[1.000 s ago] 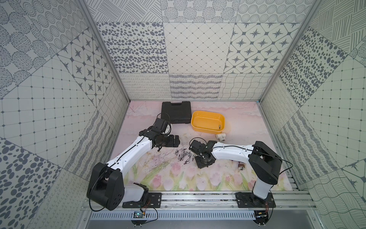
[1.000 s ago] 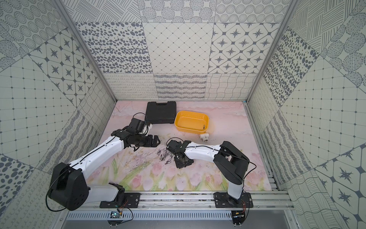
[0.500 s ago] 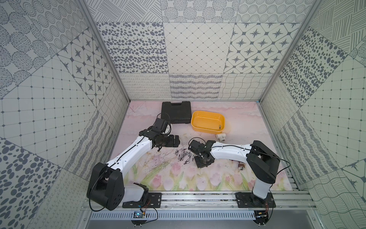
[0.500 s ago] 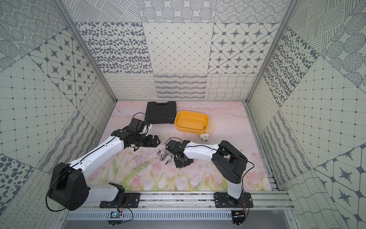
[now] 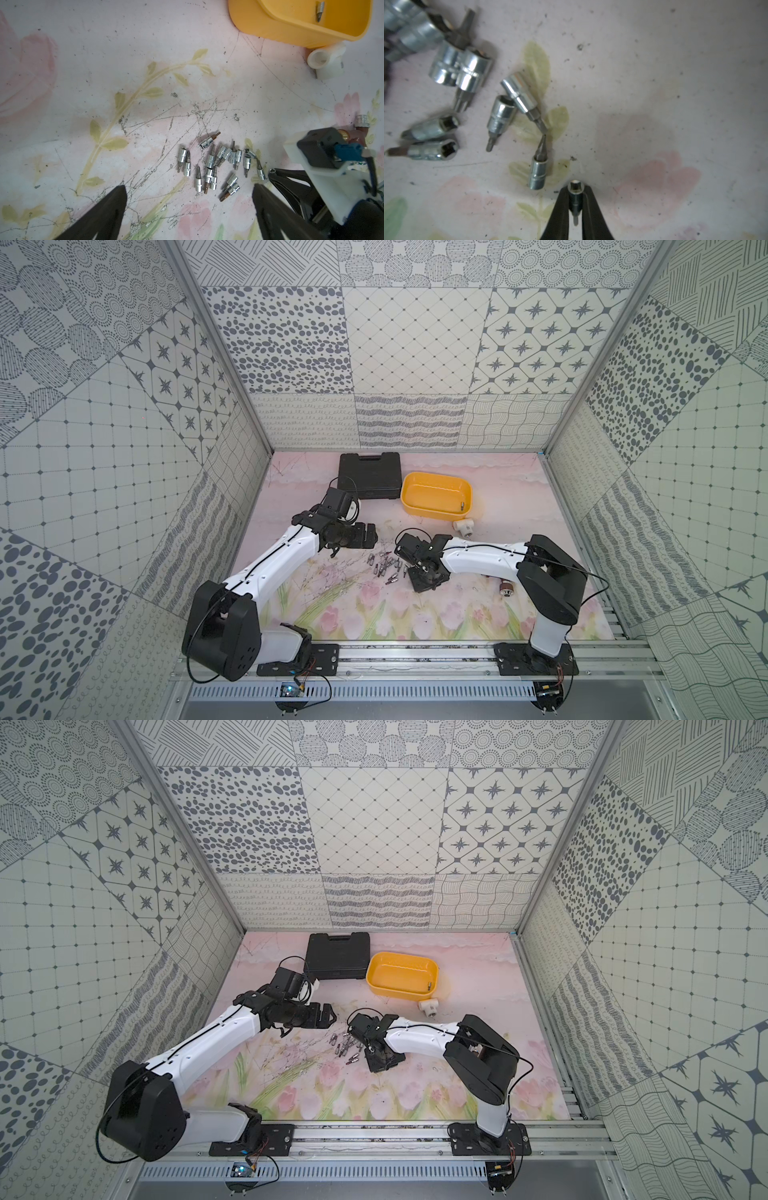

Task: Put the bit on the desktop into the storage box
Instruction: Pick up the screwdriver bit from the center of the board.

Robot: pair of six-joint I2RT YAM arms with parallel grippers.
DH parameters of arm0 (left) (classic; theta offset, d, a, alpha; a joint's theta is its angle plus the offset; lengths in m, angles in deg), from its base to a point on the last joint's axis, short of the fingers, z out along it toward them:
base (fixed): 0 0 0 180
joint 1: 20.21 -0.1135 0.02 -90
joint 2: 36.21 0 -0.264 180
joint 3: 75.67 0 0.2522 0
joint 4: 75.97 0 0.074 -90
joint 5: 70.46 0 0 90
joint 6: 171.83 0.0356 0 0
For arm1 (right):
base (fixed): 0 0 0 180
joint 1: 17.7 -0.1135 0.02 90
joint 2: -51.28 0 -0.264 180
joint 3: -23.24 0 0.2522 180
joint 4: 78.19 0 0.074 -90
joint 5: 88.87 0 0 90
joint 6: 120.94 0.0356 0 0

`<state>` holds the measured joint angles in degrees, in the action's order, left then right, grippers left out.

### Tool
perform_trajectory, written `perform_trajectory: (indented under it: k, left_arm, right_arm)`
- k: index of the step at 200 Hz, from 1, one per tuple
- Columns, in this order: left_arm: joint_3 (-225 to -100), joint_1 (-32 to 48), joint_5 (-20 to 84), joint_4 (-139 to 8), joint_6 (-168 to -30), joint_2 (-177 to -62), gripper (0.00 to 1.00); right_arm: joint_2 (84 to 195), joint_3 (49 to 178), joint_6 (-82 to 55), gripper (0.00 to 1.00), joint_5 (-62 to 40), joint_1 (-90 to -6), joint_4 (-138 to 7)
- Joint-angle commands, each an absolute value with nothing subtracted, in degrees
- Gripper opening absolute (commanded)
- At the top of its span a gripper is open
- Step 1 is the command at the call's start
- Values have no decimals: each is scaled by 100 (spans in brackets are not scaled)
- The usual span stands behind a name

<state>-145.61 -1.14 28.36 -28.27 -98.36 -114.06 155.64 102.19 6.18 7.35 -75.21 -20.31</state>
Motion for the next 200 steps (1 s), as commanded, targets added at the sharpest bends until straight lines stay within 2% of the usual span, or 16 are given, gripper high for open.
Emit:
perform_trajectory:
  k: [1,115,200]
  left_arm:
    - [-14586,-97,2834,-2811,-9799,-11362,99]
    - [-14610,-96,2850,-2825,-9775,-11399,99]
    - [-14651,-102,2859,-2767,-9765,-11357,99]
  right_arm:
    - [15804,10125,623,11,808,-7523,-2075]
    - [15296,10160,527,10,678,-7196,-2120]
    - [14772,10568,-156,10,547,-6209,-2125]
